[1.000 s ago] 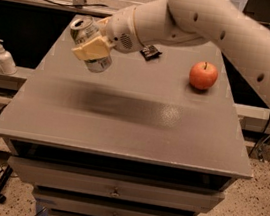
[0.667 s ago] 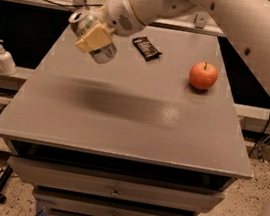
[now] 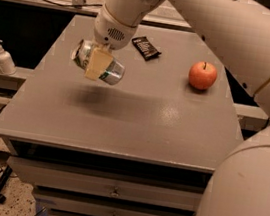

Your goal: Knock 7up can over

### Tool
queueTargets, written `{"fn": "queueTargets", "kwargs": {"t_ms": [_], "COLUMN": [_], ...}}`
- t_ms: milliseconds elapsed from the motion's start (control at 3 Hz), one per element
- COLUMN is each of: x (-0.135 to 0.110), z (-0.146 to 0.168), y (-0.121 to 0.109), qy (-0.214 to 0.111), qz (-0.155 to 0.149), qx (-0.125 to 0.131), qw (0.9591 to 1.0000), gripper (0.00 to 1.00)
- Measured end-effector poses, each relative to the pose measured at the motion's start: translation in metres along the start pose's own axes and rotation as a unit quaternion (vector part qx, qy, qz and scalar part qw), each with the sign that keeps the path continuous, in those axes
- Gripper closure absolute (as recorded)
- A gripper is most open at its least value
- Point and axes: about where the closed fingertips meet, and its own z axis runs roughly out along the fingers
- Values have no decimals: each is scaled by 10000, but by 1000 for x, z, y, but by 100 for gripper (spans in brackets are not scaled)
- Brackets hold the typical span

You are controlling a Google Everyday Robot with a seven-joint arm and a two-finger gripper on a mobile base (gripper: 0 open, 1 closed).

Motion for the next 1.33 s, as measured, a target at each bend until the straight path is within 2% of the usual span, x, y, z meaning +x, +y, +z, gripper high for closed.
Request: {"fn": "queueTargets", "kwargs": {"t_ms": [333, 667, 1000, 1333], "x": [31, 48, 63, 73], "z": [7, 10, 13, 18], "y": [25, 37, 41, 42], "qy": [641, 967, 1200, 1346], "qz": [110, 283, 531, 703], "qx": [-331, -345, -107, 285], "qw": [9973, 9943, 9913, 9880], "gripper": [100, 100, 100, 100]}}
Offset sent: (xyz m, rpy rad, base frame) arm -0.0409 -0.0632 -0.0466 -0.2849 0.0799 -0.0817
